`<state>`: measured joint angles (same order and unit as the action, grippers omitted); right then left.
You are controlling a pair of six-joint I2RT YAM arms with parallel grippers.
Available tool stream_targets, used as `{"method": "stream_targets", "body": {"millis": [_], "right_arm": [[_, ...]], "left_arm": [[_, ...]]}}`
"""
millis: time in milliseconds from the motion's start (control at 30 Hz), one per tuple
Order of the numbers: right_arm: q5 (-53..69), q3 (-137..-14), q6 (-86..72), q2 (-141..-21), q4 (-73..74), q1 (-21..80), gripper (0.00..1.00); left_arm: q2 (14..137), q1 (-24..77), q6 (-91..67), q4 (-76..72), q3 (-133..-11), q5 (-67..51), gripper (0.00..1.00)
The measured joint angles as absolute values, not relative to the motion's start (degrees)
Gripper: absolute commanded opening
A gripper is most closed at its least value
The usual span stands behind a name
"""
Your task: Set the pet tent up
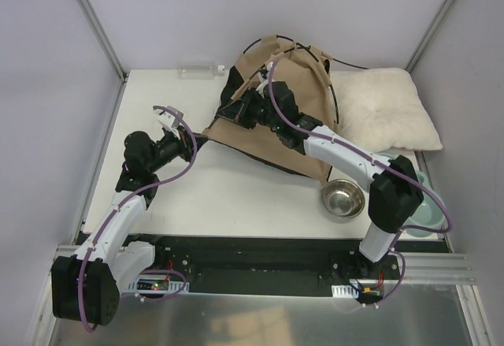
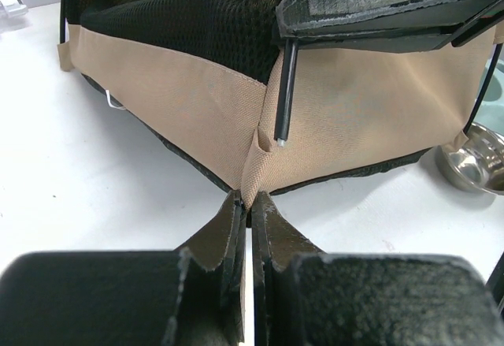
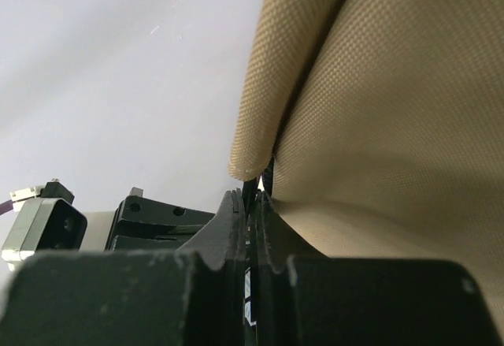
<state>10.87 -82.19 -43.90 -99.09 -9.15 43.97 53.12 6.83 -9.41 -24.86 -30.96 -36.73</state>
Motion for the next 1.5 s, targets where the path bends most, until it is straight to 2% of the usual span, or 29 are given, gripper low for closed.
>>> {"method": "stream_targets", "body": {"millis": [667,1500], "right_arm": [[10.72,-84.31,-43.7,-101.91,-8.58,43.97,0.0],[9.19,-87.11,-32.21,-103.15,-3.75,47.42,0.0]], "left_arm": [[54.13,6.83,-9.08,-24.67,-30.96,-36.84,0.0],[57.04,6.81,-9.34,-24.05,-31.86,-39.03,0.0]]}}
